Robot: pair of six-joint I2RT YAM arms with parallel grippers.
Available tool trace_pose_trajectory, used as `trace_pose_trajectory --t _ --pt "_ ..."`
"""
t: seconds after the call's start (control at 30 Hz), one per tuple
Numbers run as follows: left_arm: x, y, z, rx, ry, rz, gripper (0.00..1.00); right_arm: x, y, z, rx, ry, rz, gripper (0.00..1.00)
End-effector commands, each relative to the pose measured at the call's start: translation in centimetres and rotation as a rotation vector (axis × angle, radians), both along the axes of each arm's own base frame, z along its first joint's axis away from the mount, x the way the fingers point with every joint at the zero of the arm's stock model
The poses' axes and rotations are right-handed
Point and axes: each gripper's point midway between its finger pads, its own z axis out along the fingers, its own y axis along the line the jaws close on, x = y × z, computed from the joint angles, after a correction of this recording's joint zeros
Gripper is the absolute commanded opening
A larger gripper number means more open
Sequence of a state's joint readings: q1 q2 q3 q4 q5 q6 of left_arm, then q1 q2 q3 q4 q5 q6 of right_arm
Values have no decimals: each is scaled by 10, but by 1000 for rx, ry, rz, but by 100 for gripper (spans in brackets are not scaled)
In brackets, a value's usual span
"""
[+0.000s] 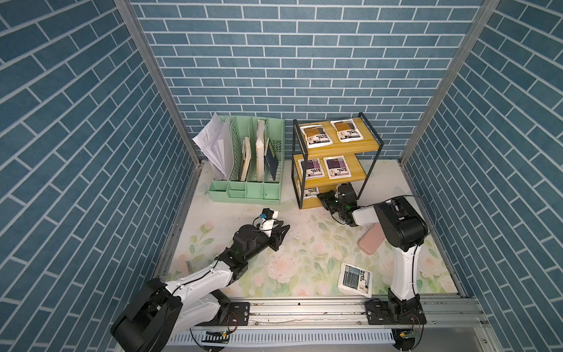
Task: Place the bagged coffee beans on the shelf by color
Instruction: Place the bagged coffee beans on the shelf, then adjust the shelf at the center of the board.
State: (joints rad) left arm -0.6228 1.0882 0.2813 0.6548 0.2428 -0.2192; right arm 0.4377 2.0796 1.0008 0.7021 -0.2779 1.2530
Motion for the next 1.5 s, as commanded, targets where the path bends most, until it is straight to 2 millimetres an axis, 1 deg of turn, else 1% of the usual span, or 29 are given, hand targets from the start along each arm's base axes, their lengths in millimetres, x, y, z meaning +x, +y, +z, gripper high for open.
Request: trace_pose_trajectory --t 0.0,0.07,0.13,0.17,0.23,0.27,0.3,0.37,0.43,0.5,0.53,0.57,0.6,0.63,0.67,0.73,0.8,0.9,0.97,1.0,1.1,1.23,1.4,1.47 --pt "-1 -1 5 -5 -14 0 38 -4 -9 3 -15 -3 -24 24" --pt "-2 -1 10 -24 -17 1 38 -22 -16 18 -30 -29 -20 29" --pt "-1 -1 16 -44 -19 5 38 -48 -28 27 -83 -31 -6 31" --pt "-1 -1 19 -54 -20 5 38 -67 -38 31 -116 -24 -1 32" --pt "0 -2 25 -67 -21 9 39 -105 -70 31 -225 22 -28 32" --pt "0 -2 27 -72 -20 8 39 -126 -91 33 -299 40 -56 32" --pt "1 -2 30 -78 -21 11 39 -142 -115 39 -378 47 -106 32" --pt "1 -2 35 -93 -19 15 40 -160 -158 56 -446 38 -186 33" --pt "1 -3 38 -107 -15 12 41 -159 -200 77 -407 1 -266 35" --pt "1 -4 39 -115 -11 9 42 -145 -240 101 -343 -50 -349 36" --pt "2 -4 39 -114 -10 9 42 -137 -255 111 -319 -73 -378 36" --pt "2 -4 41 -115 -14 9 42 -125 -272 120 -290 -91 -405 36" --pt "2 -5 42 -115 -14 9 42 -110 -282 129 -259 -113 -403 37" --pt "3 -5 43 -116 -16 10 42 -96 -287 133 -235 -123 -390 37" --pt "3 -4 44 -116 -18 13 42 -79 -290 134 -212 -122 -368 37" --pt "4 -4 46 -116 -22 17 42 -43 -286 140 -167 -147 -304 37" --pt "5 -4 46 -111 -21 21 42 -11 -281 136 -133 -143 -247 37" --pt "7 -4 46 -104 -24 26 42 27 -268 123 -87 -124 -164 37" --pt "8 -3 45 -98 -23 30 42 45 -256 109 -67 -98 -115 36" --pt "8 -4 44 -94 -21 30 42 52 -245 103 -56 -91 -83 36" --pt "8 -3 43 -86 -19 34 42 61 -220 87 -48 -65 -15 33" --pt "8 -1 41 -79 -19 40 42 58 -195 72 -32 -51 63 29" --pt "7 -1 37 -72 -12 39 42 43 -185 61 -34 -41 115 26" --pt "8 -1 37 -71 -12 41 42 32 -181 58 -31 -38 139 25"
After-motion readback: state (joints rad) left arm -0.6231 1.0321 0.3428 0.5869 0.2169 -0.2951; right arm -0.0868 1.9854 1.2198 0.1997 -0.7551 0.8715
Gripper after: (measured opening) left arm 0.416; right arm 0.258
